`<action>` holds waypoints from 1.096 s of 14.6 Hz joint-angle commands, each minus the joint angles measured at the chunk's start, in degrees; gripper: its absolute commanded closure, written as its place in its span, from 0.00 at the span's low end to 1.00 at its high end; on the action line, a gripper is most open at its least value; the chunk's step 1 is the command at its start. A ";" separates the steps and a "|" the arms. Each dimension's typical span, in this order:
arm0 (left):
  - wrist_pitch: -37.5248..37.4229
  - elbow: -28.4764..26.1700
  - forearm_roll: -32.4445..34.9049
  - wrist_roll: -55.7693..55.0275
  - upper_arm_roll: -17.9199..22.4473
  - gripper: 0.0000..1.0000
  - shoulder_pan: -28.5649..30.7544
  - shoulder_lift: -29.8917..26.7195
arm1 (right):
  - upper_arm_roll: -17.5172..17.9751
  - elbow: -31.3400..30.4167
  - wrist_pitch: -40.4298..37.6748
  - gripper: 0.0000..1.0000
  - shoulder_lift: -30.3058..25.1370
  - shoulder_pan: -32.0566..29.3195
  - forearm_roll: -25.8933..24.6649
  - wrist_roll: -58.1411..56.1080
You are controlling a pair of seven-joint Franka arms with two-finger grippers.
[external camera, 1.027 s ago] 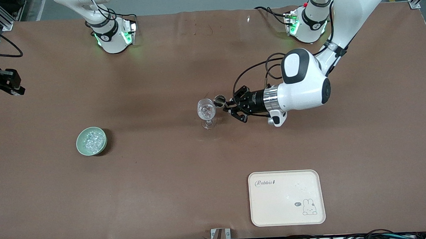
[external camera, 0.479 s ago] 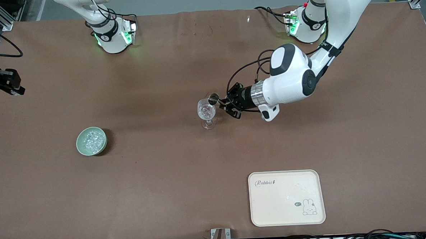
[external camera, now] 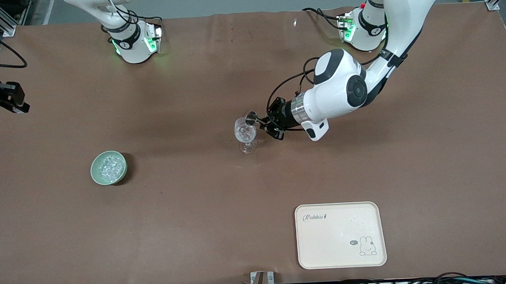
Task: Pour wine and add ice with both arms
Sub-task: 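Tilt the jigger over the wine glass with the left gripper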
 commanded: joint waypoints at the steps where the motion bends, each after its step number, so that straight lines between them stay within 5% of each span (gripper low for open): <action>1: 0.22 0.22 3.61 -4.24 0.51 1.00 -1.53 -1.30 | 0.43 -0.93 0.06 0.99 -0.96 -0.80 -0.01 -0.68; 9: 0.13 1.10 11.62 -11.02 0.60 1.00 -2.85 -0.07 | 0.43 -1.02 -0.30 0.99 -0.96 -0.71 -0.01 -0.68; 16: -0.48 2.42 9.62 -3.93 0.33 1.00 -1.88 3.35 | 0.51 -0.93 -0.56 0.99 -0.96 -0.54 -0.01 -0.68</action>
